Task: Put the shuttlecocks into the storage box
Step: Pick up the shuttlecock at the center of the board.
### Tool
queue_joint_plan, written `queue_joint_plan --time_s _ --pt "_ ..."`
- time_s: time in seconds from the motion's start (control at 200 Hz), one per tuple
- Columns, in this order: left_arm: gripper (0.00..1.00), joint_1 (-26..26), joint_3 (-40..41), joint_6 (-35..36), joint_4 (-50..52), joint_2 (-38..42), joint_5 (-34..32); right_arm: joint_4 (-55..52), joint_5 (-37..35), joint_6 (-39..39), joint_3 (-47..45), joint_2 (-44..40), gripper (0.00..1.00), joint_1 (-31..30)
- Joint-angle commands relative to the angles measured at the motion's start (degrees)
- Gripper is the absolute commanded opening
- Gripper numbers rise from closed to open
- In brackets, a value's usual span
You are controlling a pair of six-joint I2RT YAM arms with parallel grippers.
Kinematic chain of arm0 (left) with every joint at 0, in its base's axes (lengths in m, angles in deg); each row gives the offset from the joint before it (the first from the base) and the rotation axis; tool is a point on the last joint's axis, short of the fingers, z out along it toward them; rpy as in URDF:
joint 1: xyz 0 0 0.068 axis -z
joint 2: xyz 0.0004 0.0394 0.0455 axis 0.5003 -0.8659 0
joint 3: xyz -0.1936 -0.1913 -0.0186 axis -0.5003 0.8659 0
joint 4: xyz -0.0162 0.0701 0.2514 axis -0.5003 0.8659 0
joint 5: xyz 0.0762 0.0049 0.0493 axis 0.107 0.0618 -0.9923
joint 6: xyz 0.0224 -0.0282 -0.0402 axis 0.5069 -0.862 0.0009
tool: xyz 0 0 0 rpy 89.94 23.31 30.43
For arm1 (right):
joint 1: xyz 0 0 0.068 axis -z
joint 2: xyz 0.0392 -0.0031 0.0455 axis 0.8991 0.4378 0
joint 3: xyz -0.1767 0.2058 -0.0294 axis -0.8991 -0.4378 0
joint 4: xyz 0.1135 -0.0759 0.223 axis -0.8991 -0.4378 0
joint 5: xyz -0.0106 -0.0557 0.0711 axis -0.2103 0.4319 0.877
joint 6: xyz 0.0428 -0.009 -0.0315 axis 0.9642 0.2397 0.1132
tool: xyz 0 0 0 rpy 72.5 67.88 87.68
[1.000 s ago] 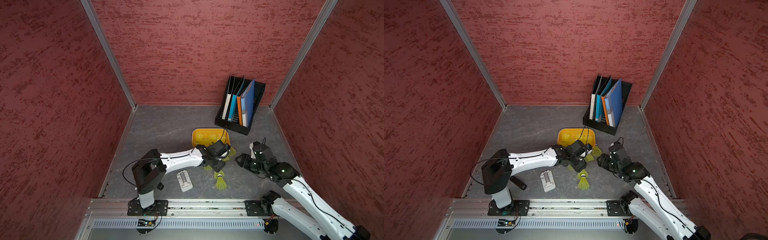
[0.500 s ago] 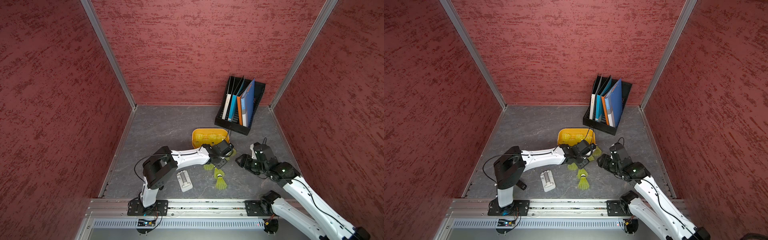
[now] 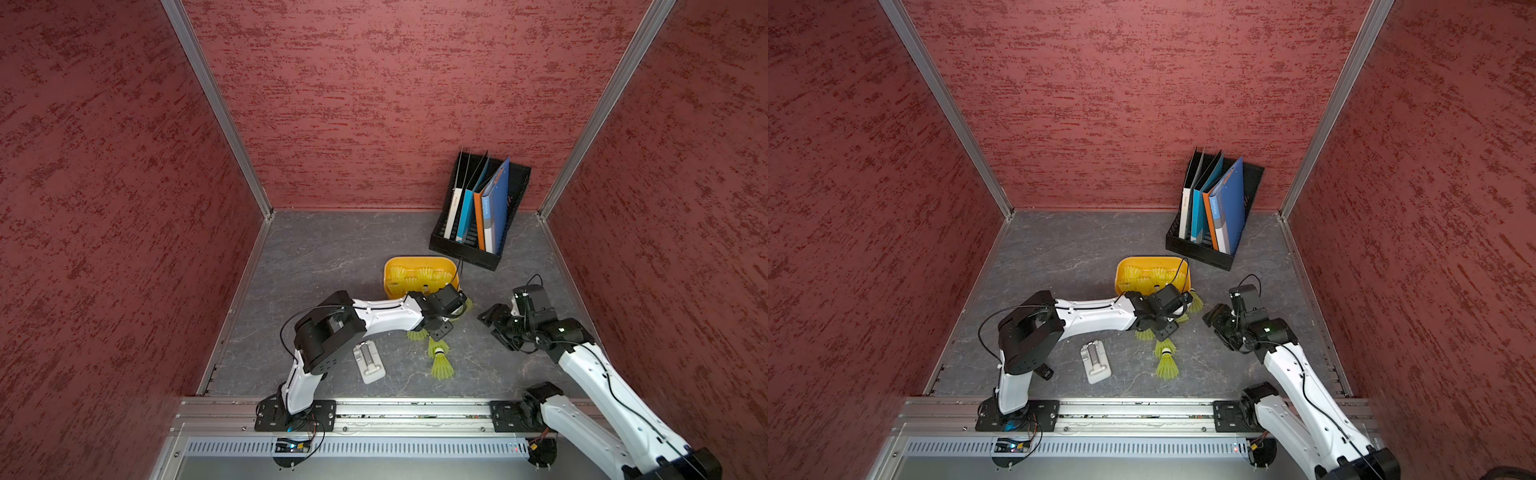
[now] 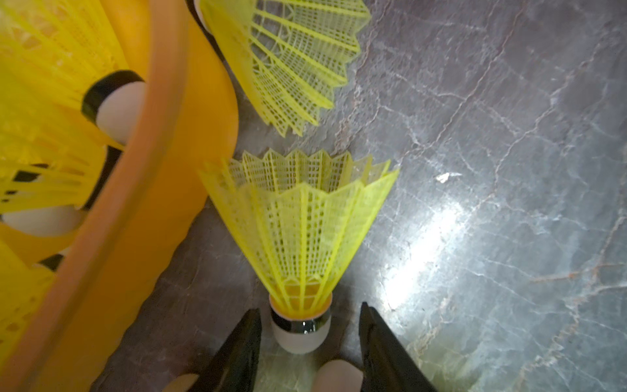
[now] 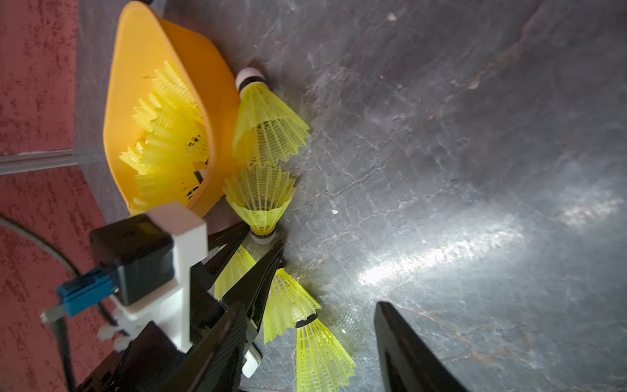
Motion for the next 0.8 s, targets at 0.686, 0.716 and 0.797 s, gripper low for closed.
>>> queue_joint_plan --time_s 0.686,0.716,0.797 --pt "0.17 -0.33 -0.98 0.74 -2.94 -4.00 1.40 2.81 4.19 0.79 0.36 1.86 0.63 2.31" --pt "0.10 -0.32 -0.98 0.72 -2.95 -3.98 1.54 2.73 4.16 0.63 0.43 1.91 0.63 2.35" --pt "0.02 -0.24 -1.01 0.87 -3.06 -3.41 1.54 2.33 3.76 0.17 0.72 1.88 0.63 2.38"
